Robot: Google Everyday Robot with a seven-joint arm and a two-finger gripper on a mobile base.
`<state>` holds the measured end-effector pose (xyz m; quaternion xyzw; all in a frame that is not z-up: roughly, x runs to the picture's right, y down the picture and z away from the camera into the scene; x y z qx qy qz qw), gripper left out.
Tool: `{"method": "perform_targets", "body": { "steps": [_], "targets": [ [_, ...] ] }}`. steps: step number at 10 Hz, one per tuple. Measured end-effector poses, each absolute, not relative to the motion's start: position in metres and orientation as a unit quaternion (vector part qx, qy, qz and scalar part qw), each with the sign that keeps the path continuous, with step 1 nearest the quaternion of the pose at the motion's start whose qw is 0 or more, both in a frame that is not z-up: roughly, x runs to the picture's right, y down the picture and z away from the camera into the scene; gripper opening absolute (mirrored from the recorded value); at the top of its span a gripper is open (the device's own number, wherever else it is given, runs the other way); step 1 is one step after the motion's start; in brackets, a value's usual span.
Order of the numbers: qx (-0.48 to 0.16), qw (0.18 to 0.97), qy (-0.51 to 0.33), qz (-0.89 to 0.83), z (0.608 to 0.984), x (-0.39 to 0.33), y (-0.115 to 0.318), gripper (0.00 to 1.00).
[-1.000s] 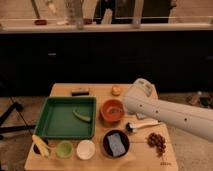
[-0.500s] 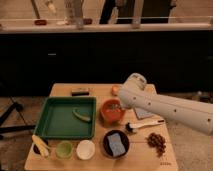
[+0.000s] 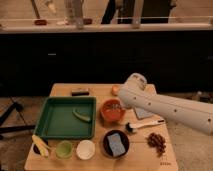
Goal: Place fork in red bowl
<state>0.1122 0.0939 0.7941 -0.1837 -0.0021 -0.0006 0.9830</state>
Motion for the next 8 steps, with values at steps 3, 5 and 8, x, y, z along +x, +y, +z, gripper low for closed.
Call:
{"method": "perform_targets", "body": {
  "steps": [3,5,8],
  "targets": [
    [-0.180,0.984,-0.005,0.004,0.798,0.111,0.095,0.00],
    [-0.171,0.985,-0.013,0.017,0.804,0.102,0.092,0.00],
    [-0.159,0.986,-0.033,0.036,0.818,0.090,0.080,0.00]
  ]
}}
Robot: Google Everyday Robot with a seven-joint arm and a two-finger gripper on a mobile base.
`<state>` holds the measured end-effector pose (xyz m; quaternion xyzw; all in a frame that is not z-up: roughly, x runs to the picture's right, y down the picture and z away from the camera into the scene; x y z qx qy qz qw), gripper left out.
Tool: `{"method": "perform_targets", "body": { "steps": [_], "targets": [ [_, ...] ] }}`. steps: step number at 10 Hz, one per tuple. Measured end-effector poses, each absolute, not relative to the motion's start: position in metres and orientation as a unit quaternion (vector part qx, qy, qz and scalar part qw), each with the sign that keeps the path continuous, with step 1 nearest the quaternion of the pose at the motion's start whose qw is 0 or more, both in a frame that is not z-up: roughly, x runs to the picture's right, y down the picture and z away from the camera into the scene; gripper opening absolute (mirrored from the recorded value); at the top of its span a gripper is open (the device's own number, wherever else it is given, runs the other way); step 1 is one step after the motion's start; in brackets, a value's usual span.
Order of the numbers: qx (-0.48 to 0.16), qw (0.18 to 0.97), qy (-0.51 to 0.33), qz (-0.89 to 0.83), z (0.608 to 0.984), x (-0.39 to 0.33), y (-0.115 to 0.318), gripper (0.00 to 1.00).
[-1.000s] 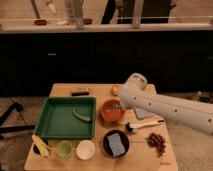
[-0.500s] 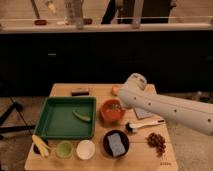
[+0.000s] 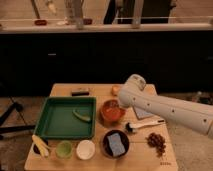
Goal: Place fork in red bowl
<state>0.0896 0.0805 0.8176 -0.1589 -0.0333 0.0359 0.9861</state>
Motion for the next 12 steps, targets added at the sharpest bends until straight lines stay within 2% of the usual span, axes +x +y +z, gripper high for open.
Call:
{"method": "perform_targets", "body": {
  "steps": [5,12],
  "targets": [
    [-0.170,0.984,-0.046,0.038,0.847,0.056,0.073,0.00],
    [-0.188,0.981,-0.027,0.039,0.850,0.071,0.087,0.00]
  ]
}}
